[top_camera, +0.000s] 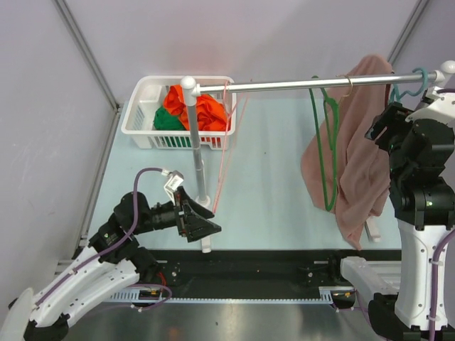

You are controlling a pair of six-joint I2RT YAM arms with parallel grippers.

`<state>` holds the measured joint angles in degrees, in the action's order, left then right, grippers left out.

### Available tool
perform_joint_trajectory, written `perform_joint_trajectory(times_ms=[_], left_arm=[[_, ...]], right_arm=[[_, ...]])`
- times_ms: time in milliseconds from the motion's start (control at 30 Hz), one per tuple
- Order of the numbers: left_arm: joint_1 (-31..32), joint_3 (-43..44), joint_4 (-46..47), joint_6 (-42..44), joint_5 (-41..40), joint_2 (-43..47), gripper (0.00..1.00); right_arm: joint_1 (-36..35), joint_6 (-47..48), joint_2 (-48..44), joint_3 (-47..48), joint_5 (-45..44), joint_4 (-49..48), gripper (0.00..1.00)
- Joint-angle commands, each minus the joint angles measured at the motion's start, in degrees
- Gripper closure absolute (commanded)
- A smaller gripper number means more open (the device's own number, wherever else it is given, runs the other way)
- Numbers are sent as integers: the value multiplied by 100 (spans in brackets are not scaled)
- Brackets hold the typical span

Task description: Remove the t-shirt from the hanger

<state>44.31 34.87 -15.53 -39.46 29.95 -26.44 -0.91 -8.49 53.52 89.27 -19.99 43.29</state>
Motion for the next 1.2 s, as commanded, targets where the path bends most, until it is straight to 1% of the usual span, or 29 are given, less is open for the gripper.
perform_joint_trajectory(times_ms=[0,67,100,200,333,400,433,467,533,667,833,867,900,967,1167], left_arm=[[270,-156,559,-44,-121,-291,9],[480,-174,709,-70,-244,-450,9],[560,-139,735,-70,-305,-511,10],[859,-43,823,-44,-543,-766,10],[1262,37,876,-18,-842,-1109,10],[1404,63,920,-18,-1009,-1276,11],[1544,72,929,-26,-1079,-1311,11],[1606,72,938,-35,-1262,-1364,11],[1746,29,973,-88,-1387,-1355,12],[1765,-24,991,-132,-1492,-1329,11],[1765,134,762,0,-1598,-1408,11],[1765,151,736,0,-1589,-1417,11],[1773,169,718,17,-1615,-1417,11],[1765,169,700,26,-1642,-1408,11],[1765,99,683,0,-1695,-1312,11]], right_arm=[[38,-531,-78,265,1075,259,36],[38,-592,-87,389,1164,303,40],[47,-601,-96,415,1207,303,45],[47,-584,-43,424,1208,312,49],[47,-662,106,485,980,294,54],[47,-741,176,547,979,285,59],[212,-776,220,565,953,329,62],[231,-812,238,600,962,347,66],[258,-900,212,600,1093,356,67],[302,-1110,98,600,1243,294,75],[319,-1199,54,609,1331,101,83],[319,-1242,54,626,1374,75,86],[328,-1269,62,644,1453,57,94],[328,-1339,54,696,1550,22,100],[328,-1374,-148,653,1893,-119,100]])
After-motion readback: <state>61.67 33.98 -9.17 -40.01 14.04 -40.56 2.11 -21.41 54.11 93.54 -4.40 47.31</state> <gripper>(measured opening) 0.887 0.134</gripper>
